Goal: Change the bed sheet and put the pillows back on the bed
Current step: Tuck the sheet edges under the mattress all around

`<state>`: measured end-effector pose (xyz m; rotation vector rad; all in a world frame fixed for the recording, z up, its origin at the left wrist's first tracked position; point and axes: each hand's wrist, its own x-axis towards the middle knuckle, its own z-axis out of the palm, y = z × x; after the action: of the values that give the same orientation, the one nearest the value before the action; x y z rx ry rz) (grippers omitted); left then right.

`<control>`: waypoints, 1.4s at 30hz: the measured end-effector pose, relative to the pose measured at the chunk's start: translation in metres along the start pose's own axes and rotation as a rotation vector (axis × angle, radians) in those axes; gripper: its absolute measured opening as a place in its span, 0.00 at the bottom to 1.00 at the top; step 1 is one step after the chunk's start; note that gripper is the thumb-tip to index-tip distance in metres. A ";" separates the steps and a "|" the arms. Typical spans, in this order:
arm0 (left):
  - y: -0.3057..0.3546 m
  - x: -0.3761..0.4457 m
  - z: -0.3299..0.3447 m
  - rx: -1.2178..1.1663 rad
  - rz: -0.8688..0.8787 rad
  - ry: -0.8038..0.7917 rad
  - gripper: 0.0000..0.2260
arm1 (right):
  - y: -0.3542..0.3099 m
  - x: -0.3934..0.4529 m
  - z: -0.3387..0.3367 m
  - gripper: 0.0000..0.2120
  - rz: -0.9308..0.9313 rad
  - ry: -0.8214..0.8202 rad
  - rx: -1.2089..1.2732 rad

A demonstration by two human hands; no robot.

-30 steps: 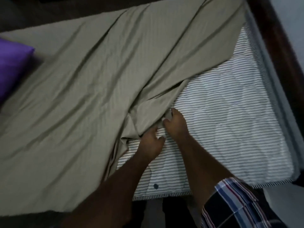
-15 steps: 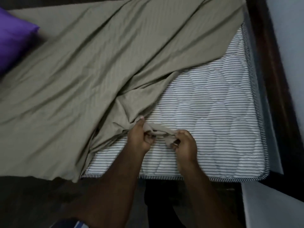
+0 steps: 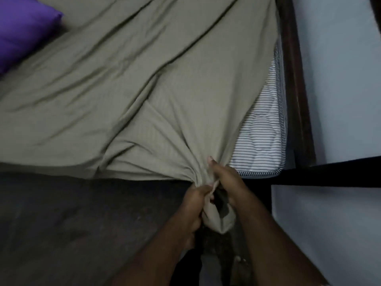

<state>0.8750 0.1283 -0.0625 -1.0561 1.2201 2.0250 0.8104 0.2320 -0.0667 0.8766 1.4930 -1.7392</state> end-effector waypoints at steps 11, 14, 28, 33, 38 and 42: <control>-0.123 -0.054 0.094 0.399 -0.211 -0.086 0.12 | 0.059 -0.083 -0.220 0.21 -0.395 0.843 -0.326; -0.161 -0.068 0.129 0.648 -0.293 -0.136 0.10 | 0.070 -0.091 -0.237 0.21 -0.494 0.926 -0.482; -0.106 -0.016 0.071 0.503 -0.148 0.212 0.14 | 0.080 -0.056 -0.166 0.24 -0.300 0.356 -0.568; -0.075 0.026 0.047 0.316 -0.086 0.251 0.15 | 0.060 -0.008 -0.139 0.18 -0.217 0.379 -0.134; -0.048 0.070 0.040 0.261 -0.138 0.218 0.17 | 0.044 0.053 -0.151 0.13 -0.103 0.475 0.165; -0.039 0.096 0.046 0.173 -0.201 0.174 0.18 | 0.046 0.077 -0.151 0.15 -0.073 0.610 0.266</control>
<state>0.8371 0.1914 -0.1481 -1.2363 1.2940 1.6740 0.8164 0.3714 -0.1731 1.6186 1.6965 -1.8440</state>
